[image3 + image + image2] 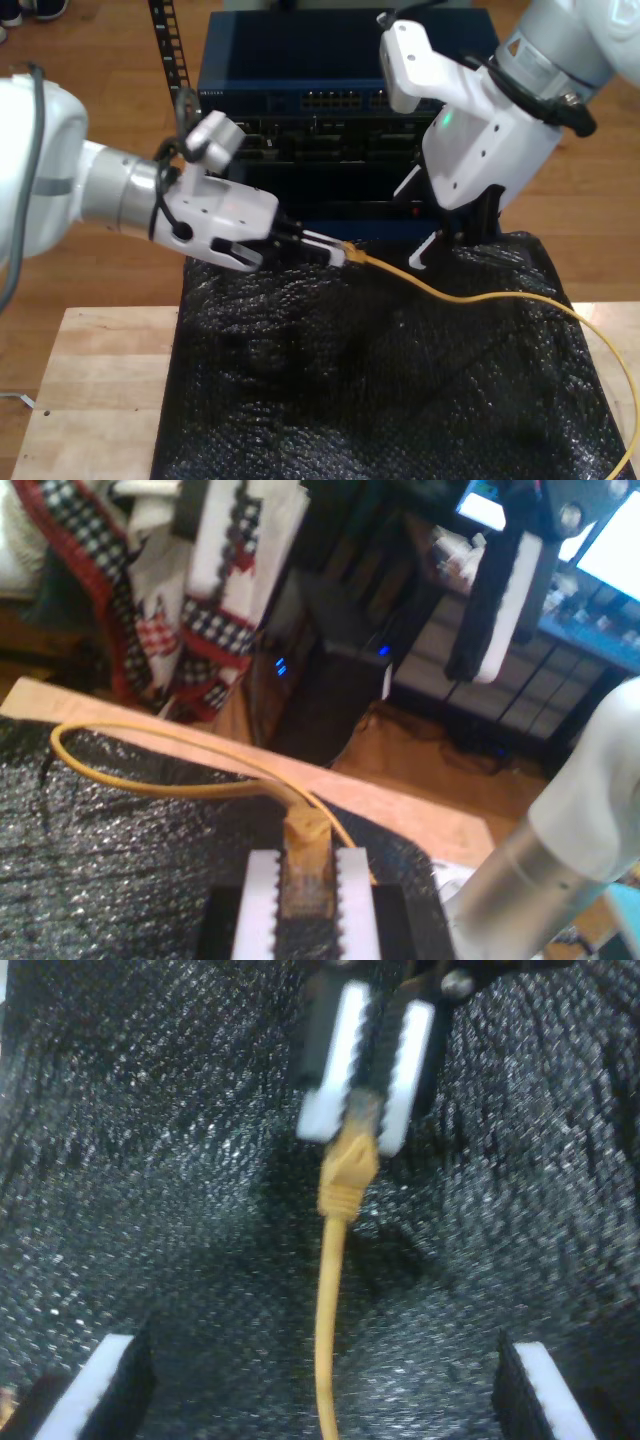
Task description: Grab the cable and plug it in
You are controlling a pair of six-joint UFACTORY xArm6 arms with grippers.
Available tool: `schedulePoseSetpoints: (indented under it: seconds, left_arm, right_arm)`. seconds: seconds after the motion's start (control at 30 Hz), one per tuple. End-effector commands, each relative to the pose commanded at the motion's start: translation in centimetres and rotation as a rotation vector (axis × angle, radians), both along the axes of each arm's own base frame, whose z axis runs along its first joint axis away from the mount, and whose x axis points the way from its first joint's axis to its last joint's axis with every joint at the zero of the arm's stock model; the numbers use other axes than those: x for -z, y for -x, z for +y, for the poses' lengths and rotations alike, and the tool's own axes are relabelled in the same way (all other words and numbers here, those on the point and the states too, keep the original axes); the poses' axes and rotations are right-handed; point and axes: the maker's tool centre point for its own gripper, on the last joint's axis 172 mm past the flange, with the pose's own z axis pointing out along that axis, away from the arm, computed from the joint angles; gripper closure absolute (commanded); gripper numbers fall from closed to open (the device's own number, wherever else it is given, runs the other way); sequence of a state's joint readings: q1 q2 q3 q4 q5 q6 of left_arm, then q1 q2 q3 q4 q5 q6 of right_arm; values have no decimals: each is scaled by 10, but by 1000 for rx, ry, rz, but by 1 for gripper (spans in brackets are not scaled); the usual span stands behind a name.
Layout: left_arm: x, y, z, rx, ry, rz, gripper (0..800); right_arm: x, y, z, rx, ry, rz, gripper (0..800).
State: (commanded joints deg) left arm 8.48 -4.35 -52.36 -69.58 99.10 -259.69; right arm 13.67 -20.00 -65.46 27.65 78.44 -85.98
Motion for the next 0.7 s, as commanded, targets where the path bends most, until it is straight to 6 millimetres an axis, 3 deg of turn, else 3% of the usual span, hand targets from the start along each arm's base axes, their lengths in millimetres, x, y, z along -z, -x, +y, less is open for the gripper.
schedulePoseSetpoints:
  seconds: [0.17, 0.47, 0.7]
  left_arm:
    - [-10, 0, -4, 8, 75, 32, 798]
    - [-24, -14, 10, 0, 216, 119, 797]
    - [-35, -20, 14, -1, 311, 162, 797]
  right_arm:
    - [-24, -4, -2, 14, -23, -109, 2]
    - [-45, -14, -5, 4, -45, -279, 3]
    - [-57, -8, 19, -37, -70, -364, 1]
